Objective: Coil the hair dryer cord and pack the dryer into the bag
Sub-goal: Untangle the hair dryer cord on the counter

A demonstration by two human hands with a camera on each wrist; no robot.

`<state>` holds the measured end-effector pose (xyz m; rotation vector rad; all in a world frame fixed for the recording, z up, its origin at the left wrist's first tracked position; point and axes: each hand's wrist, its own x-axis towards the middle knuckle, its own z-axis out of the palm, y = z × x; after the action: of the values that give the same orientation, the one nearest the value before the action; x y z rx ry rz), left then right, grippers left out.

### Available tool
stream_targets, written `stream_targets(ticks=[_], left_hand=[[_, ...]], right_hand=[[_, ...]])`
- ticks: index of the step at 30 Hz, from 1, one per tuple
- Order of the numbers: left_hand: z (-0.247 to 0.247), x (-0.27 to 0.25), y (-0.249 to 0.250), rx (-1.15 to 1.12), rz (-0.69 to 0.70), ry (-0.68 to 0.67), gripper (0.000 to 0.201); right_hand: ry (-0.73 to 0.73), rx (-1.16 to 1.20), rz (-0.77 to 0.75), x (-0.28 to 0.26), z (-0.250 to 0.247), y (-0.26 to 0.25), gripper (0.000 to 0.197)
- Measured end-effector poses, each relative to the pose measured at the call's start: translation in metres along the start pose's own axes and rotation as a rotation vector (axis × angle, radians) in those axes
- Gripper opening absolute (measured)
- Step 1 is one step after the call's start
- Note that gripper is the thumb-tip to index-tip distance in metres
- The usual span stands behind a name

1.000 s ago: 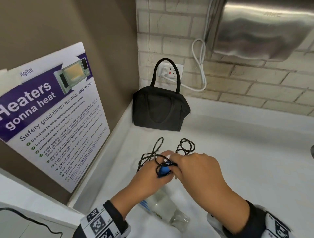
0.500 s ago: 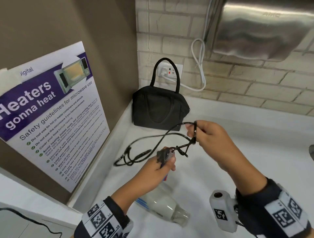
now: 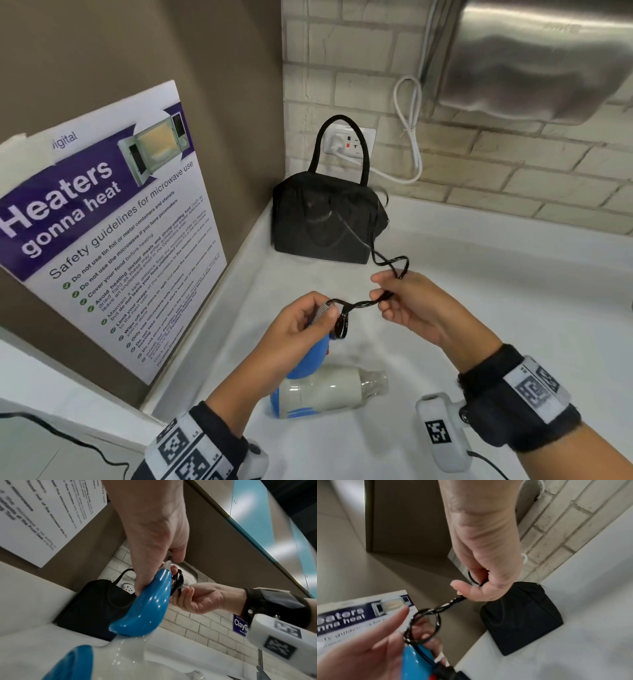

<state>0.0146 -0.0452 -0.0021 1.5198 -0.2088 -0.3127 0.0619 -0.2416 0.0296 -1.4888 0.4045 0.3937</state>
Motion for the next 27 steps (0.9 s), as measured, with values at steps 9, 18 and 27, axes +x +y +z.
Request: stream_targets(ticks=[9,18,27], left_hand=[[0.003,0.005,0.003,-0.004,-0.097,0.171,0.038],[0.003,0.008,0.000,-0.002,-0.057,0.157,0.028],[-0.005,0.008,0.003,-0.010,-0.016,0.173,0.031]], right_hand=[[-0.069,-0.064,0.051,0.002,-0.010,0.005,0.028],[-0.397,-0.352,-0.040,-0.028,0.008,0.014,0.048],[-0.260,-0.286,-0.266,-0.025,0.006,0.015,0.016]])
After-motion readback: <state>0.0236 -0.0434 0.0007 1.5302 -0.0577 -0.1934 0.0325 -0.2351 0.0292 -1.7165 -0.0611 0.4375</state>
